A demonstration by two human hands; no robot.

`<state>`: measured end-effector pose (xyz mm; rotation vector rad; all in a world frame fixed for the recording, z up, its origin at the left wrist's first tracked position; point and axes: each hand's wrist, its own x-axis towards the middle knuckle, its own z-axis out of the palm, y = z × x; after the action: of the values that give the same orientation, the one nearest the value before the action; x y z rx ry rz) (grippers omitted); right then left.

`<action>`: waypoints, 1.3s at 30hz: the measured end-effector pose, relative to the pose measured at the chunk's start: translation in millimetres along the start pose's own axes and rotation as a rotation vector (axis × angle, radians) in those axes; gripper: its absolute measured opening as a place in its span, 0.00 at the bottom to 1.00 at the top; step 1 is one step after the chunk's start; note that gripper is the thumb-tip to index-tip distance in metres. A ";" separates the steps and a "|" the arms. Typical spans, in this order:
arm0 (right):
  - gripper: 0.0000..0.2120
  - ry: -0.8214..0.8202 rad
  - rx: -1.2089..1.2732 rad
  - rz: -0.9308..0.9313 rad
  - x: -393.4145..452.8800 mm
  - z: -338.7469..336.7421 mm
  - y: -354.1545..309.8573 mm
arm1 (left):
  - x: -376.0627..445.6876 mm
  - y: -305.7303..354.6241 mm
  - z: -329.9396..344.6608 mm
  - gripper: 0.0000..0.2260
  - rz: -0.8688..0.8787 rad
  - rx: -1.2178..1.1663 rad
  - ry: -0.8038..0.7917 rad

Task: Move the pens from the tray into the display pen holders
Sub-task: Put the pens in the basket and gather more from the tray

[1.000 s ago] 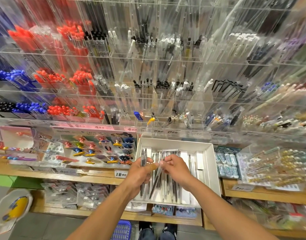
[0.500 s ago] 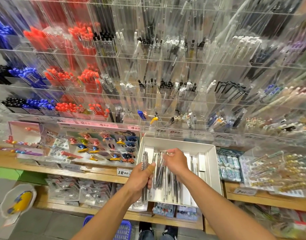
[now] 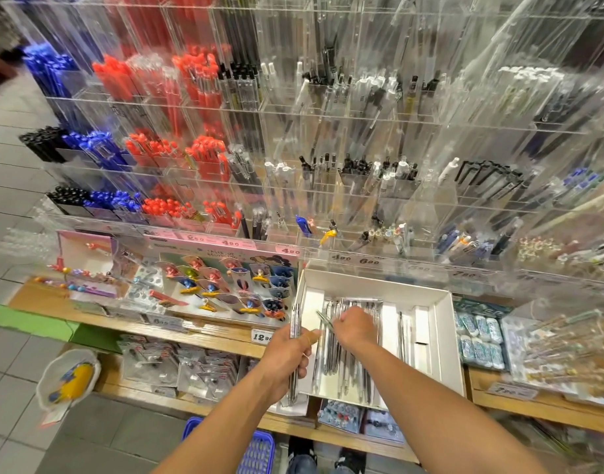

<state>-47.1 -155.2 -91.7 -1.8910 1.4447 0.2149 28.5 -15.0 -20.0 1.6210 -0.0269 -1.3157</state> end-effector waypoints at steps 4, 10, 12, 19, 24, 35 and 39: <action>0.11 -0.019 -0.047 -0.061 -4.6 1.3 -0.8 | 0.0 -0.6 -3.2 0.07 -0.006 0.000 0.011; 0.11 -0.031 -0.175 -0.260 -20.9 8.4 10.6 | 1.8 -4.1 -4.8 0.05 -0.016 0.005 0.018; 0.10 -0.072 -0.208 -0.346 -28.2 12.6 13.4 | 2.2 -3.5 -4.9 0.05 -0.017 0.007 0.016; 0.14 -0.366 -0.398 -0.420 -44.6 19.4 16.2 | 0.0 -1.7 -3.2 0.05 -0.019 0.010 0.025; 0.20 -0.630 -0.503 -0.461 -47.0 23.1 20.1 | -2.8 -1.9 -0.8 0.06 -0.020 0.017 0.030; 0.03 -0.413 0.335 -0.313 -37.4 -40.7 13.1 | -6.2 -3.1 4.9 0.07 0.038 0.032 0.023; 0.05 -0.557 0.733 -0.277 -46.2 -67.1 -1.3 | -9.3 3.7 14.0 0.11 0.091 0.141 -0.012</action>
<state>-81.8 -162.3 -18.4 -1.2602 0.7254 0.0527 16.3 -20.8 -9.3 1.7096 -0.2023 -1.2770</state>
